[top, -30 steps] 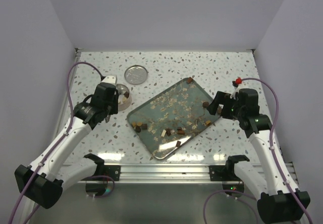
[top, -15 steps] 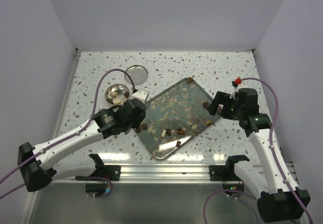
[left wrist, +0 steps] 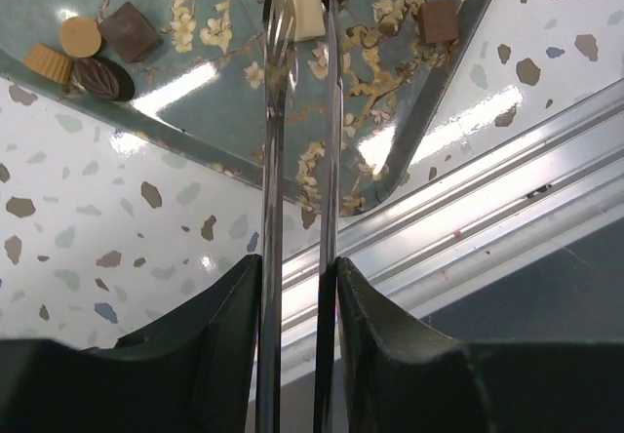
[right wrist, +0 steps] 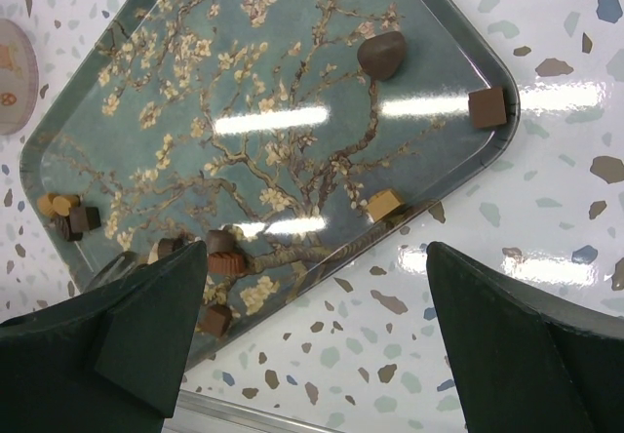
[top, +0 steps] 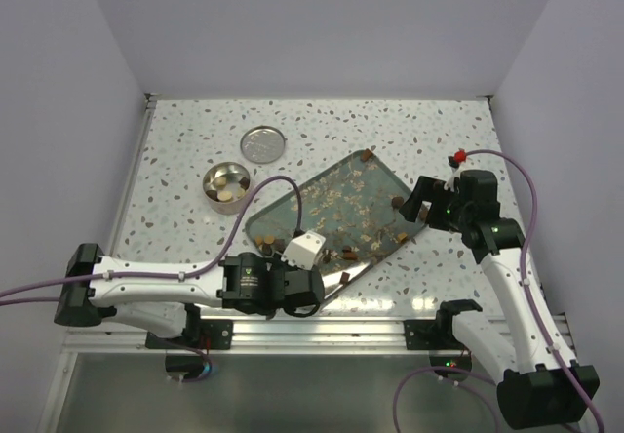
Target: Pack the chocolate
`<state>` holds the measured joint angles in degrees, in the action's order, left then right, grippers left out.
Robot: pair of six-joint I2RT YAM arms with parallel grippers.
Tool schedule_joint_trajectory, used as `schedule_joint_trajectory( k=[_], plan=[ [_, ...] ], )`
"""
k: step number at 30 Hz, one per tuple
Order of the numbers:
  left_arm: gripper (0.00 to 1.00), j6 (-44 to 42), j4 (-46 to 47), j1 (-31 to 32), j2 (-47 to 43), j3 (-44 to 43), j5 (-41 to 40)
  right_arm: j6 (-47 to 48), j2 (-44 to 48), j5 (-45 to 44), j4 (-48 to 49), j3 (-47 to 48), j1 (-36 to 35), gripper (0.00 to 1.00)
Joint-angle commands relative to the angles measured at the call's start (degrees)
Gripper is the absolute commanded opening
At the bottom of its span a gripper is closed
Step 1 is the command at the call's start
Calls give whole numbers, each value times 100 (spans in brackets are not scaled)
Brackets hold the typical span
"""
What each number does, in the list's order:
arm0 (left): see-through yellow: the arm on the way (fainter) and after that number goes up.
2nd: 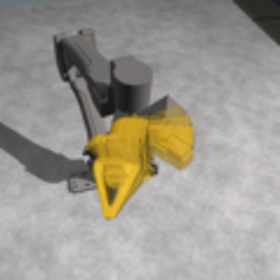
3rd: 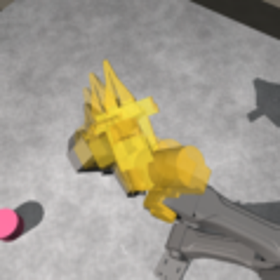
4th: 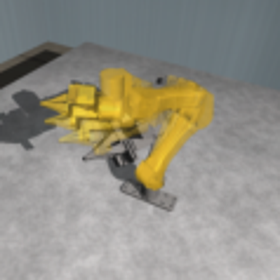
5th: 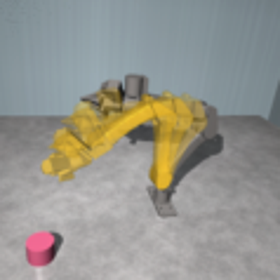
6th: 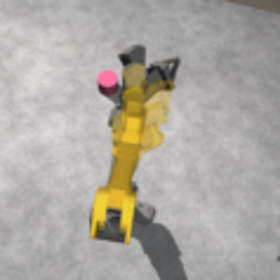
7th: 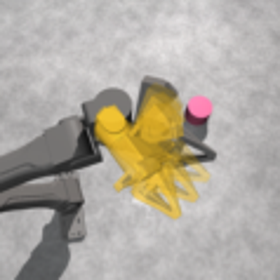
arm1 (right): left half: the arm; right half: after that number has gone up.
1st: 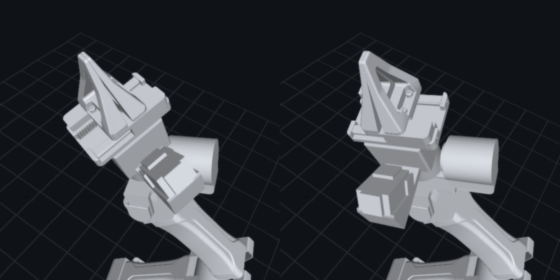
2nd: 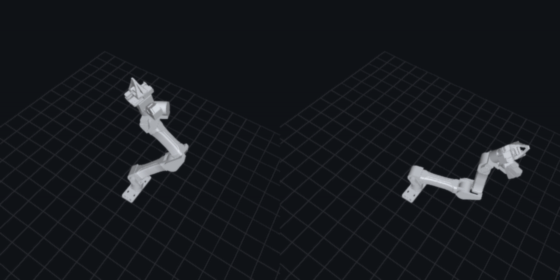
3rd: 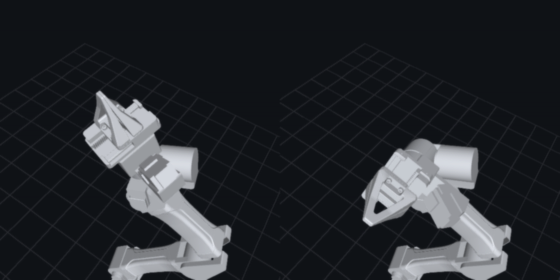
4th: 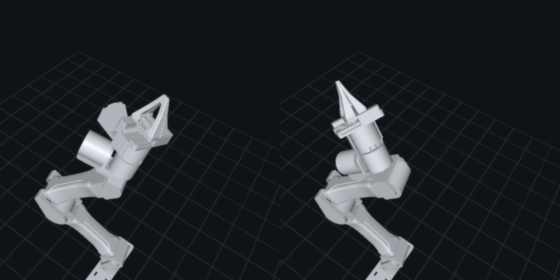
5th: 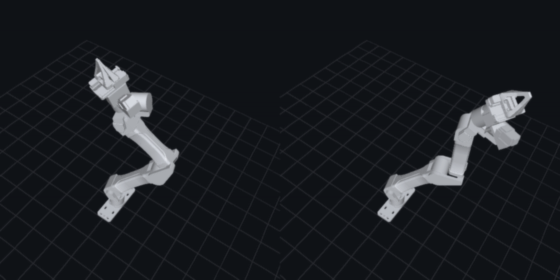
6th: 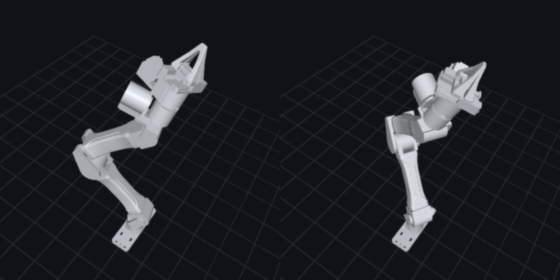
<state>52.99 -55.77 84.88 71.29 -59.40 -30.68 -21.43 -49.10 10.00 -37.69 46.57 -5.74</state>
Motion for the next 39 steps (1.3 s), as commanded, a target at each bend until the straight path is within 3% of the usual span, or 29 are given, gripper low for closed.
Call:
schedule_joint_trajectory(
  k=[1,39],
  plan=[
    [40,940,-602,160,-106,-371,-527,-54,94,-68,113,72,-24,98],
    [41,871,-400,389,368,-204,-299,-28,85,-24,78,-69,-24,98]
  ],
)
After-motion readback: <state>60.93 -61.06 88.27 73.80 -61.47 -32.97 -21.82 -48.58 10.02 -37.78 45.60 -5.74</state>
